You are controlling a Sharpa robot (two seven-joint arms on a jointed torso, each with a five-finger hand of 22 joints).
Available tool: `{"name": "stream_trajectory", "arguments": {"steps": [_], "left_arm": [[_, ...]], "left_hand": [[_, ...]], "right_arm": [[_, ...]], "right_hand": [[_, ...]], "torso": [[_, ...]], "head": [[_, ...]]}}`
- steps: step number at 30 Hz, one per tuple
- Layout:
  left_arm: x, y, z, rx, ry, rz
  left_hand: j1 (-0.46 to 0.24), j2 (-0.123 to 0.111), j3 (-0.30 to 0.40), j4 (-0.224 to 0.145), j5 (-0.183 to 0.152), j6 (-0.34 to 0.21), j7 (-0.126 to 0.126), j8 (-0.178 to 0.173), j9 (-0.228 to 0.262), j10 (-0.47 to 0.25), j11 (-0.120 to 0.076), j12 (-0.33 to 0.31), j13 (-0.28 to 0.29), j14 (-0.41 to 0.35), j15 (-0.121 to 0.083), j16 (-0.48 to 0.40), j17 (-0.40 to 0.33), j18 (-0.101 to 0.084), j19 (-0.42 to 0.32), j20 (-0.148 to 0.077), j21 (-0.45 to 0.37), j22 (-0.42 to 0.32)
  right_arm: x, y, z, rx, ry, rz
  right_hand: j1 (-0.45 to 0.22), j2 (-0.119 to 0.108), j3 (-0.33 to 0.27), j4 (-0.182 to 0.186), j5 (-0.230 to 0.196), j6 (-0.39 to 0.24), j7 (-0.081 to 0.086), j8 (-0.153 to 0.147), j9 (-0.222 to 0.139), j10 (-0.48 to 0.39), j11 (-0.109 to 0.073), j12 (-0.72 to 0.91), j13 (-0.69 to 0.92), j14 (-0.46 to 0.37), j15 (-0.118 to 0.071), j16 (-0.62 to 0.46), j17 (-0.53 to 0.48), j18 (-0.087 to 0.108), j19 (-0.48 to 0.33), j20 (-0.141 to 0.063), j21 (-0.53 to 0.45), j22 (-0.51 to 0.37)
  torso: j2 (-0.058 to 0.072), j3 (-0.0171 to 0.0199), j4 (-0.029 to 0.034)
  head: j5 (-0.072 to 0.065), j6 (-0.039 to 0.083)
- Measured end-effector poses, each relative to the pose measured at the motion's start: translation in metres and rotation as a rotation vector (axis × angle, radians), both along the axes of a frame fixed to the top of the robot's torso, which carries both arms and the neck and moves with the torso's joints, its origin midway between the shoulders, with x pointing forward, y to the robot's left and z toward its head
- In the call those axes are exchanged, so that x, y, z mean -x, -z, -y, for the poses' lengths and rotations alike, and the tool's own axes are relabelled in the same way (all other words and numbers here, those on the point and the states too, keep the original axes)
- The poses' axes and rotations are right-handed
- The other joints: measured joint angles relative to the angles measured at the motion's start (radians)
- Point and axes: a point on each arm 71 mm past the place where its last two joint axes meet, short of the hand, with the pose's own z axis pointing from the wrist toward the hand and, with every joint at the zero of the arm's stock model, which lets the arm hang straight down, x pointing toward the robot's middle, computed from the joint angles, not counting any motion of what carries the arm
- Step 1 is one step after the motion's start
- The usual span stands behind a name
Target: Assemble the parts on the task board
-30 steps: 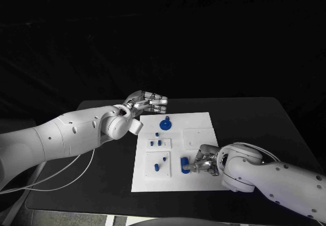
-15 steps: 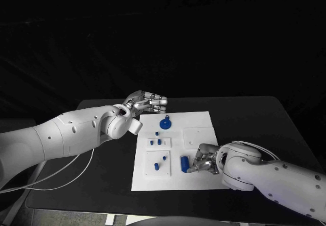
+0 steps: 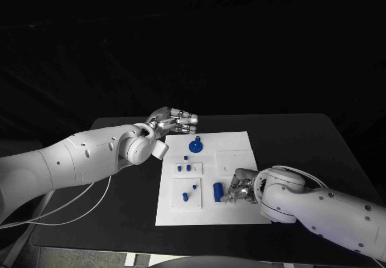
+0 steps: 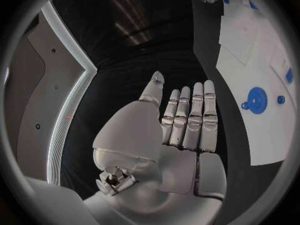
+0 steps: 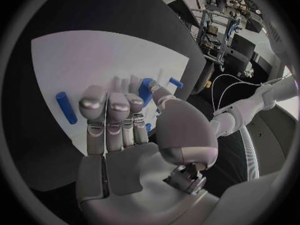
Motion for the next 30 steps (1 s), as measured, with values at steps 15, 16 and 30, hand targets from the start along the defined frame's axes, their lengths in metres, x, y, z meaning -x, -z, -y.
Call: {"name": "stream_trajectory", "arguments": {"steps": [15, 16, 30], "left_arm": [[0.000, 0.001, 0.000, -0.003, 0.001, -0.003], [0.000, 0.001, 0.000, -0.003, 0.001, -0.003], [0.000, 0.002, 0.000, -0.005, 0.005, -0.009]], "left_hand": [[0.000, 0.000, 0.000, 0.000, 0.000, 0.000, 0.000, 0.000, 0.000, 0.000, 0.000, 0.000, 0.000, 0.000, 0.000, 0.000, 0.000, 0.000, 0.000, 0.000, 0.000, 0.000], [0.000, 0.000, 0.000, 0.000, 0.000, 0.000, 0.000, 0.000, 0.000, 0.000, 0.000, 0.000, 0.000, 0.000, 0.000, 0.000, 0.000, 0.000, 0.000, 0.000, 0.000, 0.000], [0.000, 0.000, 0.000, 0.000, 0.000, 0.000, 0.000, 0.000, 0.000, 0.000, 0.000, 0.000, 0.000, 0.000, 0.000, 0.000, 0.000, 0.000, 0.000, 0.000, 0.000, -0.003]], "right_arm": [[-0.001, 0.005, -0.002, 0.010, -0.005, -0.018], [-0.001, 0.006, -0.002, 0.010, -0.007, -0.020], [-0.001, 0.012, -0.003, 0.011, -0.008, -0.043]], "right_hand": [[-0.009, 0.009, -0.010, -0.024, 0.027, 0.003, -0.002, 0.001, 0.001, 0.000, 0.000, 0.000, 0.001, 0.000, 0.000, 0.000, 0.001, 0.000, 0.000, 0.000, 0.003, 0.000], [-0.009, 0.009, -0.010, -0.024, 0.027, 0.004, -0.004, -0.001, 0.000, 0.000, 0.000, 0.000, 0.001, 0.000, 0.000, 0.000, 0.000, 0.000, 0.000, 0.000, 0.003, 0.000], [-0.005, 0.005, -0.018, -0.037, 0.051, 0.009, -0.009, -0.002, -0.001, 0.000, 0.000, 0.000, 0.001, 0.000, 0.000, 0.000, 0.000, 0.000, 0.000, 0.000, 0.003, 0.000]], "torso": [[0.000, 0.0012, -0.0006], [0.000, 0.0012, -0.0008], [0.000, 0.0012, -0.0010]], "head": [[0.003, -0.004], [0.003, -0.004], [0.003, -0.006]]}}
